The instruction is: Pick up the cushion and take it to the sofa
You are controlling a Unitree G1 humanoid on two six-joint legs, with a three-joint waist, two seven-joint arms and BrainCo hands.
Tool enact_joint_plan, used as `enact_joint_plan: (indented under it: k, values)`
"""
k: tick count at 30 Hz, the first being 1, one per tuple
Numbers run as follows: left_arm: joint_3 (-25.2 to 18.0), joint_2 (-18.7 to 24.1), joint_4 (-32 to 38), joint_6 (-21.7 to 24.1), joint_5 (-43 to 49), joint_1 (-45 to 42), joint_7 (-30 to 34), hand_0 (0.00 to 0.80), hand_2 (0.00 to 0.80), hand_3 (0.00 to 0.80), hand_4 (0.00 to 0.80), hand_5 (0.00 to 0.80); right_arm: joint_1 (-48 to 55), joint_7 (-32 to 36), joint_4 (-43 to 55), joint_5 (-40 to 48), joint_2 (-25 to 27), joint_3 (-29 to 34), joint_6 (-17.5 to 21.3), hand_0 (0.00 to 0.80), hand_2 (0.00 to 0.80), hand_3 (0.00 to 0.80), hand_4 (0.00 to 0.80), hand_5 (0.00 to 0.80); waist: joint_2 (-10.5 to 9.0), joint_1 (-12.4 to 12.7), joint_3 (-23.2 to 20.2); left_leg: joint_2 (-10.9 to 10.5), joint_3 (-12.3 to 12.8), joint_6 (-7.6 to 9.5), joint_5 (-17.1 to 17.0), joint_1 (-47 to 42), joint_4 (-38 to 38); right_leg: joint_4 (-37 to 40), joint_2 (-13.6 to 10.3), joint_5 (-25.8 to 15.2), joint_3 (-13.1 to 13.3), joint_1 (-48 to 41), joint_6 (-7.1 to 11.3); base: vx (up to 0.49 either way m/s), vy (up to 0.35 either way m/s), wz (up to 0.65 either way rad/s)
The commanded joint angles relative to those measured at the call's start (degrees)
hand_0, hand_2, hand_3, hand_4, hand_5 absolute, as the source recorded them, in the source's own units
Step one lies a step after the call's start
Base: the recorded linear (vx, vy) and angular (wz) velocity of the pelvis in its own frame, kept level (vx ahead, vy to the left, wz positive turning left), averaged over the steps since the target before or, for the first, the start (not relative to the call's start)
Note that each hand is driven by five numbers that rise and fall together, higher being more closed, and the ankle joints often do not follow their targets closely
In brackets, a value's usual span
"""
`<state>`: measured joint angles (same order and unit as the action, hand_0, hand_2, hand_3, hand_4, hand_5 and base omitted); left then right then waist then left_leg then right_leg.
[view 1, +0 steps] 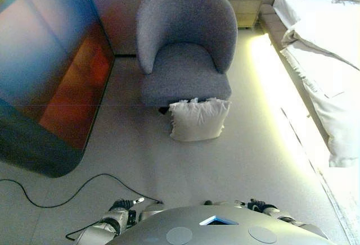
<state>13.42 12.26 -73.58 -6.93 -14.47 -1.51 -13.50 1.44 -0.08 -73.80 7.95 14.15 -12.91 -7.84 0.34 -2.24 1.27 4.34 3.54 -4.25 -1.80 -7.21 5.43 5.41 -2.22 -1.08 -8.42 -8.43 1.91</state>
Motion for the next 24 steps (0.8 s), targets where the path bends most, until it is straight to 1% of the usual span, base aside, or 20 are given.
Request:
enact_joint_plan:
  k: [1, 2, 8, 13, 20, 22, 24]
  values:
    - [-0.90, -0.49, -3.89, 1.59, -0.74, 4.21, -0.04, 0.000, 0.000, 0.000, 0.000, 0.000, -3.66, 0.38, -4.35, -0.75, -0.83, 0.09, -0.63, 0.000, 0.000, 0.000, 0.000, 0.000, -1.52, 0.82, 1.47, -6.59, 1.22, 6.08, 8.59, -1.85, -0.65, -0.63, 0.82, 4.41, 3.02, 0.79, 1.52, 0.000, 0.000, 0.00]
    - [-1.05, -0.55, -3.84, 2.13, -0.69, 4.03, -0.05, 0.000, 0.000, 0.000, 0.000, 0.000, -3.56, 0.33, -4.36, -0.57, -0.89, 0.18, -0.65, 0.000, 0.000, 0.000, 0.000, 0.000, -1.52, 0.87, 1.42, -6.60, 1.19, 6.08, 8.60, -1.93, -0.59, -0.56, 0.79, 4.38, 2.92, 0.69, 1.54, 0.024, -0.013, 0.04]
    - [-0.82, -0.66, -3.89, 1.71, 1.24, 3.43, 0.54, 0.000, 0.000, 0.000, 0.000, 0.000, -3.22, 0.74, -4.73, -0.46, -1.01, 0.52, -0.57, 0.000, 0.000, 0.000, 0.000, 0.000, -1.63, 0.90, 0.99, -6.51, 1.41, 5.96, 8.66, -2.28, -0.56, -0.70, 0.75, 4.43, 2.51, 0.43, 1.64, 0.027, -0.011, 0.03]
    - [-0.57, -0.67, -3.92, 1.16, 1.87, 3.47, -0.02, 0.000, 0.000, 0.000, 0.000, 0.000, -3.25, 1.09, -4.64, -0.54, -1.12, 0.39, -0.75, 0.000, 0.000, 0.000, 0.000, 0.000, -1.72, 0.93, 0.92, -6.51, 1.34, 6.09, 8.76, -2.37, -0.66, -0.85, 0.96, 4.73, 2.72, 0.27, 1.52, 0.010, -0.017, 0.00]
    - [-0.14, -0.59, -3.77, 0.69, 2.14, 3.87, 0.09, 0.000, 0.000, 0.000, 0.000, 0.000, -3.53, 1.05, -4.41, -0.63, -1.17, -0.15, -1.12, 0.000, 0.000, 0.000, 0.000, 0.000, -1.90, 0.99, 1.03, -6.25, 1.09, 6.03, 8.77, -2.33, -0.78, -0.88, 1.64, 5.13, 3.21, 0.15, 1.16, 0.025, -0.079, 0.00]
    - [-0.27, -0.53, -3.60, 0.50, 1.98, 3.80, 0.30, 0.000, 0.000, 0.000, 0.000, 0.000, -3.56, 1.07, -4.30, -0.71, -1.21, -0.27, -1.30, 0.000, 0.000, 0.000, 0.000, 0.000, -1.95, 0.98, 1.13, -6.13, 0.96, 6.01, 8.84, -2.33, -1.12, -1.18, 1.83, 5.33, 3.42, 0.17, 1.00, 0.035, -0.114, 0.00]
    - [-0.55, -0.43, -3.45, 0.47, 1.74, 3.89, 0.18, 0.000, 0.000, 0.000, 0.000, 0.000, -3.80, 1.14, -4.15, -0.76, -1.17, -0.57, -1.51, 0.000, 0.000, 0.000, 0.000, 0.000, -2.36, 1.08, 1.40, -5.70, 0.87, 5.80, 9.60, -1.39, -4.07, -2.14, 2.10, 5.87, 3.88, 0.50, 0.41, 0.020, -0.153, 0.01]
